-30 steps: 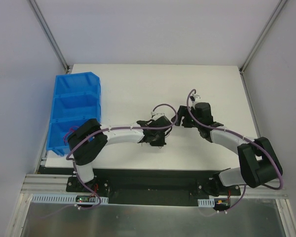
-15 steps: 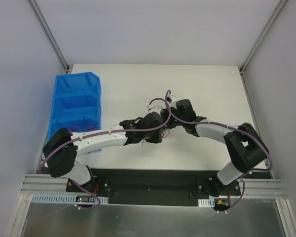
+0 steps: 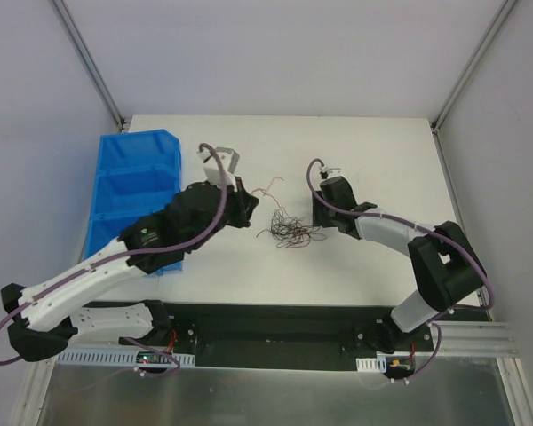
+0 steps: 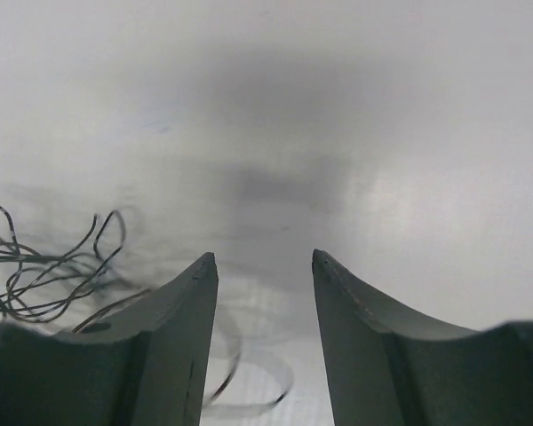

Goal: Untangle the cables

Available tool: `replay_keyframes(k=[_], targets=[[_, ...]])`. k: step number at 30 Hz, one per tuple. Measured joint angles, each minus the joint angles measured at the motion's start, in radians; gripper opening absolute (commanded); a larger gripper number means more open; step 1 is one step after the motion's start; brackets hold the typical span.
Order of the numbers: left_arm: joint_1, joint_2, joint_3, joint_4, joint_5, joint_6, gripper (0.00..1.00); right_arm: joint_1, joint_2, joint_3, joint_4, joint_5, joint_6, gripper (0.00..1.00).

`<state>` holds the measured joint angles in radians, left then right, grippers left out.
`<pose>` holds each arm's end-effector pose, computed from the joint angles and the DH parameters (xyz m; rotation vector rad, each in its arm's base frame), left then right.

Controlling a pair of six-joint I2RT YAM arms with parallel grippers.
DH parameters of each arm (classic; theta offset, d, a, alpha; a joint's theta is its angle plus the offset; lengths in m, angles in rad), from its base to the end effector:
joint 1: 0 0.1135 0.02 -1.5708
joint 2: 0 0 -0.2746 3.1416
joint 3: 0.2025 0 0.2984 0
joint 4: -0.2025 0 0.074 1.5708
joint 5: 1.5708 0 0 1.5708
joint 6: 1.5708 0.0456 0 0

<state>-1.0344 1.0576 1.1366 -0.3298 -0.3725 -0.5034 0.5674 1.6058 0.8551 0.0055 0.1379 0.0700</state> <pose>0.1597 -0.2362 0.4067 0.2243 1.8557 -0.7477 0.3170 0.1946 0.1516 -0.5013 2.2580 0.1656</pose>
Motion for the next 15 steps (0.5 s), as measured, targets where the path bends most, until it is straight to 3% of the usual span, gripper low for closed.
replay_keyframes(k=[6, 9, 12, 15], targets=[[0.000, -0.138, 0.150, -0.088, -0.151, 0.082, 0.00, -0.140, -0.076, -0.039, -0.037, 0.128, 0.045, 0.54], [0.000, -0.174, 0.195, -0.124, -0.198, 0.097, 0.00, -0.178, -0.104, -0.069, -0.036, 0.137, 0.053, 0.66], [0.000, -0.187, 0.210, -0.146, -0.214, 0.097, 0.00, -0.146, -0.187, -0.150, 0.043, 0.069, 0.030, 0.77], [0.000, -0.153, 0.217, -0.169, -0.193, 0.093, 0.00, -0.063, -0.294, -0.231, 0.142, -0.036, -0.008, 0.80]])
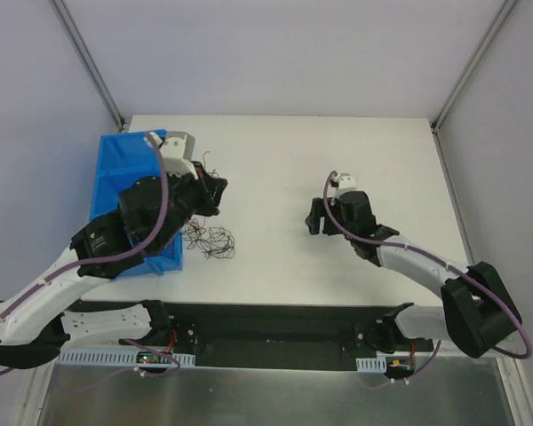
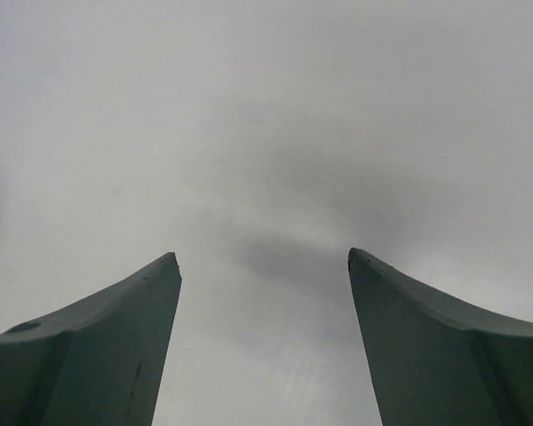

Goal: Untangle the cables

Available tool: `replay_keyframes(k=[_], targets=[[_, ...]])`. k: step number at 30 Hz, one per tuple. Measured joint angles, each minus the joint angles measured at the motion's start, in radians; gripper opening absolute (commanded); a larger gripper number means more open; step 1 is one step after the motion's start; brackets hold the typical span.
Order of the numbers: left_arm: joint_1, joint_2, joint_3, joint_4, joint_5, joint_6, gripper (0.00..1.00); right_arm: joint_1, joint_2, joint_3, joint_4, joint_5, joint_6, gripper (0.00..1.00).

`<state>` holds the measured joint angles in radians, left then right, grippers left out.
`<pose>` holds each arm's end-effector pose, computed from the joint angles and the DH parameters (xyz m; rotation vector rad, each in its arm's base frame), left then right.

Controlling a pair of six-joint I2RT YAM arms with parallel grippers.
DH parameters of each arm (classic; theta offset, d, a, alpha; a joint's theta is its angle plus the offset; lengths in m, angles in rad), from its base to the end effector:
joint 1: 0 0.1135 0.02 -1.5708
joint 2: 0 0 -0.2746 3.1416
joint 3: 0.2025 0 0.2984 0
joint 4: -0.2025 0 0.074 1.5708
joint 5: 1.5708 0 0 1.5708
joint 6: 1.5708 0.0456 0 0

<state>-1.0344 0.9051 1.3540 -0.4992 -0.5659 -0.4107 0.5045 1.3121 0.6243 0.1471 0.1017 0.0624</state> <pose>0.1232 -0.1595 0.5047 0.0696 1.6518 -0.6545 0.2789 0.1487 0.1783 -0.4045 2.0780 0.2316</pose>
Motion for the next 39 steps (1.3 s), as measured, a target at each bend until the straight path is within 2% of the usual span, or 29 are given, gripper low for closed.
replay_keyframes(k=[5, 10, 14, 20, 24, 29, 35, 39], targets=[[0.000, 0.115, 0.049, -0.026, 0.065, -0.001, 0.00, 0.139, -0.048, -0.035, 0.208, -0.210, -0.027, 0.80], [0.000, 0.189, 0.126, -0.042, 0.139, -0.001, 0.00, 0.299, -0.020, -0.026, 0.341, -0.268, 0.050, 0.79], [0.000, 0.213, 0.202, -0.041, 0.183, -0.001, 0.00, 0.416, 0.002, 0.006, 0.422, -0.222, 0.110, 0.75], [0.000, 0.252, 0.305, -0.037, 0.287, -0.016, 0.00, 0.441, 0.106, 0.123, 0.500, -0.116, 0.177, 0.64], [0.000, 0.274, 0.348, -0.039, 0.378, -0.019, 0.00, 0.439, 0.162, 0.203, 0.405, 0.044, 0.199, 0.57], [0.000, 0.262, 0.416, -0.072, 0.388, 0.011, 0.00, 0.348, 0.174, 0.241, 0.166, 0.279, 0.199, 0.57], [0.000, 0.181, 0.539, -0.084, 0.225, 0.079, 0.00, 0.036, 0.106, 0.117, 0.005, 0.299, 0.187, 0.60], [0.000, 0.123, 0.596, -0.068, 0.097, 0.126, 0.00, -0.053, 0.077, 0.089, -0.088, 0.299, 0.160, 0.70]])
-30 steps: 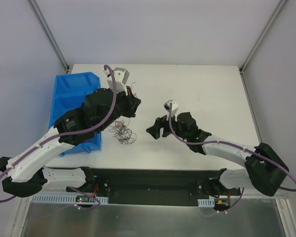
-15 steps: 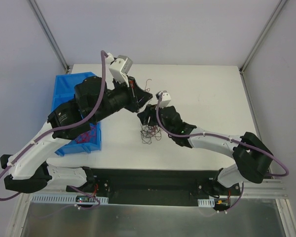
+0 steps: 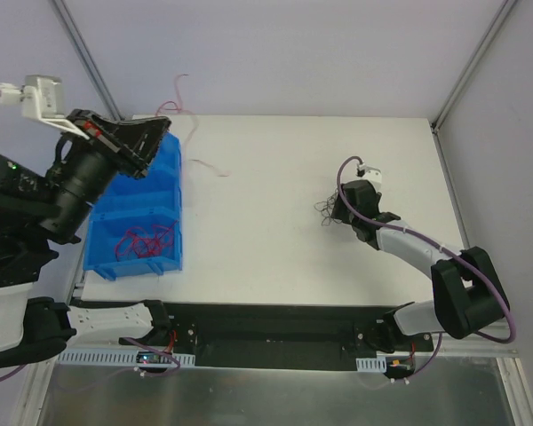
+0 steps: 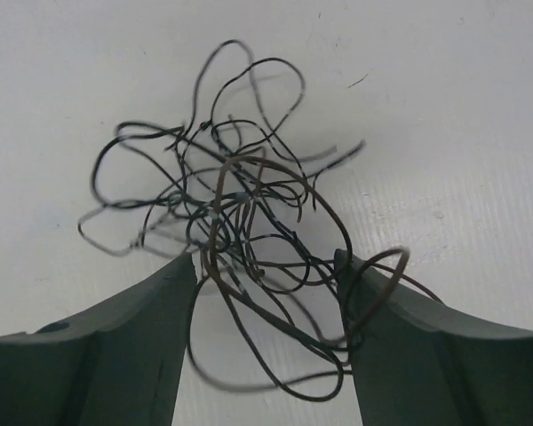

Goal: Untangle the cables

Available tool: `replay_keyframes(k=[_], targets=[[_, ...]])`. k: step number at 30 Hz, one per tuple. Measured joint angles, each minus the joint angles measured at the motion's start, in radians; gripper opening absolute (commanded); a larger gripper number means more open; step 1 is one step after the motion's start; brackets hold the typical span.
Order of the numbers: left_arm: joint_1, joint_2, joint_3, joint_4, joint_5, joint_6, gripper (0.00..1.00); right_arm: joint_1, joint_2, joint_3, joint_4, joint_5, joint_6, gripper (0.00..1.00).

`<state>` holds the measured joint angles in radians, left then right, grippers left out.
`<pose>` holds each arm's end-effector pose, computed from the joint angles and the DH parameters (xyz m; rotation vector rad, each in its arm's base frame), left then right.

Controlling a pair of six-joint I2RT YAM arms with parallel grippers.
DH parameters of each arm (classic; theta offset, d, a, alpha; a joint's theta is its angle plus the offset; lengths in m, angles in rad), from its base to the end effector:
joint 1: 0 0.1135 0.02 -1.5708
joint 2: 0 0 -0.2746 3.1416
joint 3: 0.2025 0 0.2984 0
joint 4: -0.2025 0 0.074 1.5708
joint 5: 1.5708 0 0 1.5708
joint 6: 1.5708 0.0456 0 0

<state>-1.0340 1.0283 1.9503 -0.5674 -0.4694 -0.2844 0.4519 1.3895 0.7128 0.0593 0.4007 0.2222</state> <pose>0.0763 -0.0879 0.6577 0.0572 1.3012 -0.8511 0.3051 0.1283 0.1802 -0.0221 2.1332 -0.0443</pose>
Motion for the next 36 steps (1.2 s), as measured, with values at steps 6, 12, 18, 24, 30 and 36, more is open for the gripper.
replay_keyframes(k=[6, 12, 18, 24, 30, 36], targets=[[0.000, -0.016, -0.015, 0.003, -0.102, 0.023, 0.00, -0.013, 0.005, -0.023, -0.014, -0.054, -0.034, 0.75], [0.000, 0.010, -0.208, -0.031, -0.099, -0.022, 0.00, -0.021, 0.014, -0.023, -0.011, -0.128, -0.042, 0.75], [0.002, 0.098, -0.411, -0.059, -0.044, -0.094, 0.00, -0.021, 0.014, -0.023, -0.011, -0.175, -0.045, 0.75], [0.047, 0.137, -0.646, -0.072, 0.027, -0.186, 0.00, -0.022, 0.014, -0.023, -0.010, -0.182, -0.048, 0.75], [0.076, 0.208, -0.763, -0.076, 0.122, -0.257, 0.00, -0.024, 0.035, -0.016, -0.004, -0.198, -0.047, 0.75], [0.087, 0.283, -0.783, -0.073, 0.201, -0.287, 0.00, -0.025, 0.037, -0.015, -0.003, -0.208, -0.047, 0.75]])
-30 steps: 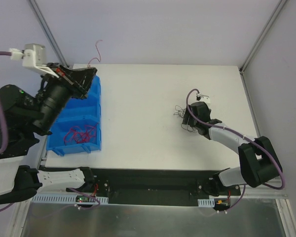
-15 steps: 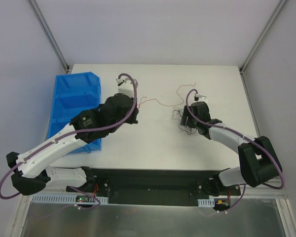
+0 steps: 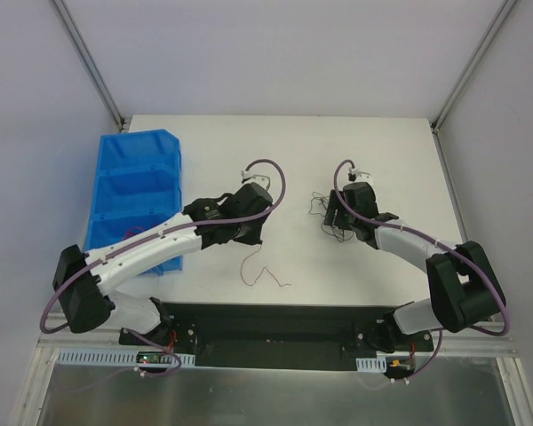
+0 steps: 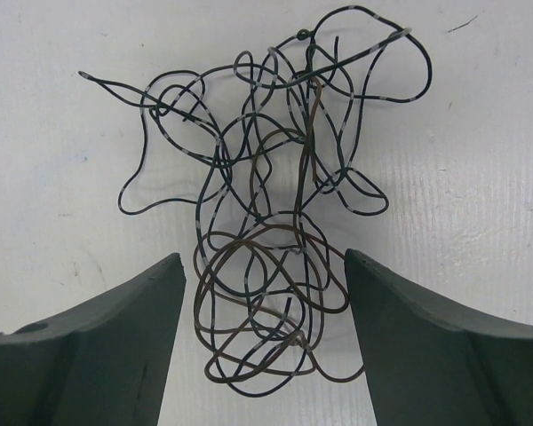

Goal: Untangle the cables

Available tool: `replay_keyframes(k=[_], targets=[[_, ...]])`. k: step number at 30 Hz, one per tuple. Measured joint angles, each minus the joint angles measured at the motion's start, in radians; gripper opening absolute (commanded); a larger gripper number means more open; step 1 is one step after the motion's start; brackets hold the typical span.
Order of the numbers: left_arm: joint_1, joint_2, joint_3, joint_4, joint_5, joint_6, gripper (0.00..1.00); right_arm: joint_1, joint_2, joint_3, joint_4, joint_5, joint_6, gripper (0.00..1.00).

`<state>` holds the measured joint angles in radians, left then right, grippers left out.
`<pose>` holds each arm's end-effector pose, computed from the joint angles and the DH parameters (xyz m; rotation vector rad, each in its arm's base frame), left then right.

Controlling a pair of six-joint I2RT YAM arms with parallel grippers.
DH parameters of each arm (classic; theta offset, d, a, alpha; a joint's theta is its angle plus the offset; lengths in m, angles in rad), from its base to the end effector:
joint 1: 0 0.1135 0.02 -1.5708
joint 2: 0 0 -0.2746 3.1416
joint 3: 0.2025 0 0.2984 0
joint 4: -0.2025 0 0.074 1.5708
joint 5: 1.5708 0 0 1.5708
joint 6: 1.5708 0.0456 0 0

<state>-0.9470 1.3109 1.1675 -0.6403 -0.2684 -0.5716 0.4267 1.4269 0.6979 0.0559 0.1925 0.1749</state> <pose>0.2031 -0.2615 0.3132 0.3102 2.3419 -0.4432 0.3054 0.1292 0.1613 -0.1771 2.2246 0.1125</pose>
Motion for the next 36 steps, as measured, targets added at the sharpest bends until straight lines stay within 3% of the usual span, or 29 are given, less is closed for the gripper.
replay_keyframes(k=[6, 12, 14, 18, 20, 23, 28, 32, 33, 36], targets=[[0.006, 0.183, 0.015, 0.006, 0.132, 0.001, 0.33, -0.005, 0.002, 0.002, 0.000, -0.011, 0.000, 0.75], [-0.016, 0.214, 0.013, 0.011, 0.187, 0.029, 0.69, -0.016, 0.002, 0.002, 0.000, -0.021, 0.000, 0.75], [-0.035, 0.214, 0.013, 0.016, 0.192, 0.060, 0.97, -0.018, 0.002, 0.002, 0.000, -0.024, 0.000, 0.75], [-0.062, 0.215, 0.011, 0.020, 0.193, 0.119, 0.99, -0.021, 0.002, 0.002, 0.003, -0.038, 0.002, 0.75], [-0.068, 0.224, 0.011, 0.023, 0.187, 0.149, 0.99, -0.024, 0.004, 0.003, 0.006, -0.045, 0.004, 0.75], [-0.070, 0.266, 0.011, 0.023, 0.181, 0.182, 0.90, -0.031, 0.005, 0.003, 0.009, -0.052, 0.005, 0.75], [-0.096, 0.369, 0.011, 0.006, 0.152, 0.219, 0.65, -0.045, 0.008, 0.003, 0.016, -0.066, 0.009, 0.75], [-0.133, 0.423, 0.015, -0.017, 0.106, 0.224, 0.21, -0.051, 0.014, 0.003, 0.019, -0.080, 0.017, 0.75], [-0.142, 0.430, 0.018, -0.026, 0.089, 0.223, 0.00, -0.053, 0.017, 0.003, 0.019, -0.084, 0.019, 0.75], [-0.159, 0.428, 0.033, -0.055, 0.021, 0.216, 0.00, -0.058, 0.024, 0.003, 0.019, -0.096, 0.025, 0.75]])
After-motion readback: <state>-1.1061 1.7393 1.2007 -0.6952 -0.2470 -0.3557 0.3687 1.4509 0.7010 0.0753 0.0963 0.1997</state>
